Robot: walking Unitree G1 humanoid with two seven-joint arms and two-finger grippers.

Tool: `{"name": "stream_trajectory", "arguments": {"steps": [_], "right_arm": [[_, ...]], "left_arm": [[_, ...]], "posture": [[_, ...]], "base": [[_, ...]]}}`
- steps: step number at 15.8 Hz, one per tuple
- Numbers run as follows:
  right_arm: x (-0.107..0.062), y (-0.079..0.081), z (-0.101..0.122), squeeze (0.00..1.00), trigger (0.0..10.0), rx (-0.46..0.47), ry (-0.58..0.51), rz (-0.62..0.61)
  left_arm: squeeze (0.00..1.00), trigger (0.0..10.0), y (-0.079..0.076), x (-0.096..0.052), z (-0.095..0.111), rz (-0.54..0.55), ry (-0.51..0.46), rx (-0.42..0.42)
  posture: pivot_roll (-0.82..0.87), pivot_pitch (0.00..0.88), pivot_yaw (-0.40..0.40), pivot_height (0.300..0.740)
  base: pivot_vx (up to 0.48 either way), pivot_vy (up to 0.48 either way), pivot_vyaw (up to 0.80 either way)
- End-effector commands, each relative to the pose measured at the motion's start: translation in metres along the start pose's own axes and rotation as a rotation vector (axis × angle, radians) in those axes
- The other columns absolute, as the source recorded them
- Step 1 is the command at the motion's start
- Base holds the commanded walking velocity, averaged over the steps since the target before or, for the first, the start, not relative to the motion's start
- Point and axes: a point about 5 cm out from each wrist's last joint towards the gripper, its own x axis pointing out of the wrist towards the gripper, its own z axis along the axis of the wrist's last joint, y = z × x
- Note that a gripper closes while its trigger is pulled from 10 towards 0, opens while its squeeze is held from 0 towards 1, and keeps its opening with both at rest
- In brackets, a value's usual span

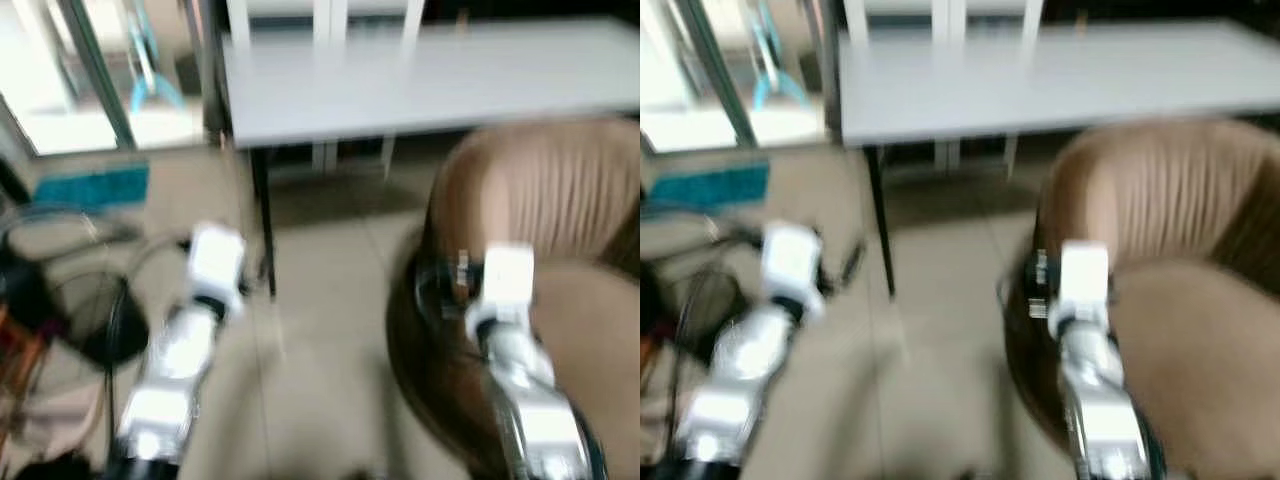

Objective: Move the pillow to the sofa from floor

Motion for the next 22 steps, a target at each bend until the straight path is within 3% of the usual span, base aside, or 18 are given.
{"name": "stream_trajectory", "arguments": {"steps": [1,10,22], "right_arm": [[0.0000,0.0013,0.0069,0.00,10.0,-0.002,-0.021,0.004],[-0.0022,-0.0033,0.0070,0.00,10.0,-0.022,0.000,-0.016],[-0.0066,-0.0059,0.0063,0.00,10.0,-0.017,0.016,-0.039]], "left_arm": [[0.00,10.0,0.0059,0.0003,0.0047,0.017,-0.016,0.019],[0.00,10.0,0.0033,0.0014,0.0057,0.007,-0.039,0.002],[0.00,10.0,0.0013,0.0088,0.0045,-0.018,-0.031,0.028]], "posture": [[-0.05,0.000,-0.013,0.740],[-0.07,0.000,-0.008,0.740],[-0.08,0.015,0.016,0.740]], "base": [[0.000,0.000,-0.77],[0.000,0.000,-0.77],[0.000,0.361,-0.78]]}}
